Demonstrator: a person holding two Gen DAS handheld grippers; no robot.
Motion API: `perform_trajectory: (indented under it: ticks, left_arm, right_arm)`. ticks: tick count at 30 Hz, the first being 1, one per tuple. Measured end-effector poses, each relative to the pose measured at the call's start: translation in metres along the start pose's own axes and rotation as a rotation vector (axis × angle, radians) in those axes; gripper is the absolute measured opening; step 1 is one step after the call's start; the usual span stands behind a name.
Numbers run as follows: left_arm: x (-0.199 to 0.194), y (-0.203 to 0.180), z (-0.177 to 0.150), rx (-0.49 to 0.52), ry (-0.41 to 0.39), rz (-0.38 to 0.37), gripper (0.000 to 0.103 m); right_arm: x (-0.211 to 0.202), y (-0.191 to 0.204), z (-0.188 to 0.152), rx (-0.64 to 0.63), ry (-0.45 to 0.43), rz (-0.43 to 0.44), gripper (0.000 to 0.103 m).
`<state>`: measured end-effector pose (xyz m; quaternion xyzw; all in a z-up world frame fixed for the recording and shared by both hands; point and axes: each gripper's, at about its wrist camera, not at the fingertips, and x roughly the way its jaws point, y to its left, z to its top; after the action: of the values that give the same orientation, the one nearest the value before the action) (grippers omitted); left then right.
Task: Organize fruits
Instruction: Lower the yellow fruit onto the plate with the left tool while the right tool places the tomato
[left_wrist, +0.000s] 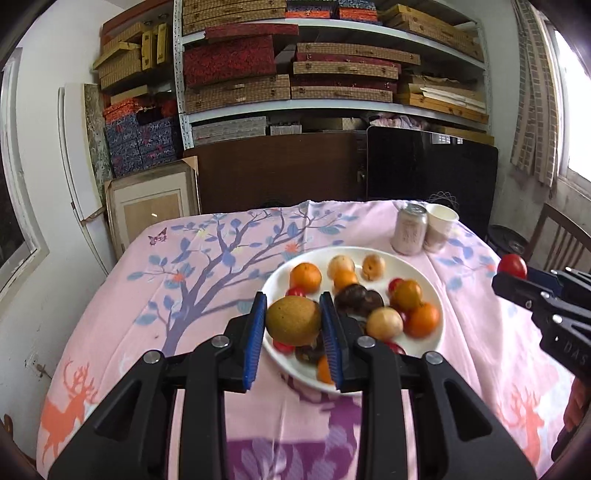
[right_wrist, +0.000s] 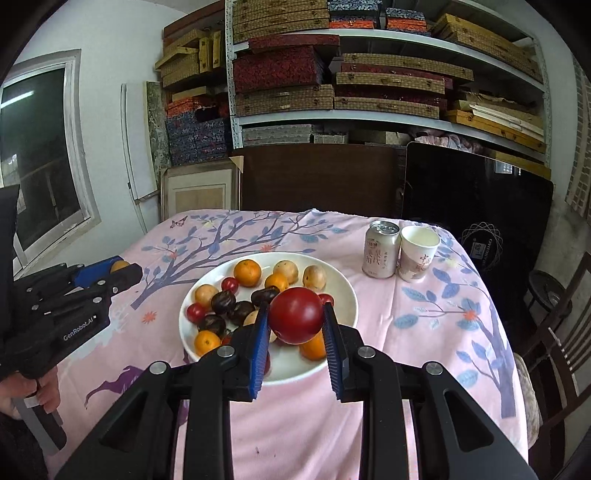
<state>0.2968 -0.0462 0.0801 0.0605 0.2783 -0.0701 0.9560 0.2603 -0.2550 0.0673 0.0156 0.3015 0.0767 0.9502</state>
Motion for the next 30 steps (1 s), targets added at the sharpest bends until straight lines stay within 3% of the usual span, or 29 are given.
perform_trajectory:
  ticks: [4,8,11,17,28,29,30]
  left_arm:
    - [0.053,-0.002,0.016,0.011,0.047,-0.026,0.028]
    - [0.108,0.003,0.032,0.018,0.088,0.049,0.028]
    - [0.136,0.017,0.041,-0.031,0.14,0.042,0.028]
    - [0.145,0.014,0.039,0.042,0.125,0.058,0.028]
    - [0.148,0.012,0.035,0.025,0.107,0.076,0.028]
    - [0.148,0.017,0.035,0.003,0.102,0.074,0.033]
    - [0.148,0.022,0.035,-0.014,0.101,0.069,0.072]
  right_arm:
    - [0.049,-0.005,0.018,0.031,0.031,0.023,0.028]
    - [0.102,-0.002,0.031,0.059,0.11,0.054,0.028]
    - [0.13,0.003,0.036,0.066,0.15,0.08,0.028]
    - [0.152,0.021,0.039,0.013,0.209,0.084,0.028]
    - [0.157,0.019,0.035,0.018,0.231,0.022,0.03]
    - [0.157,0.019,0.035,0.019,0.234,0.026,0.033]
    - [0.156,0.018,0.036,0.024,0.224,0.02,0.057]
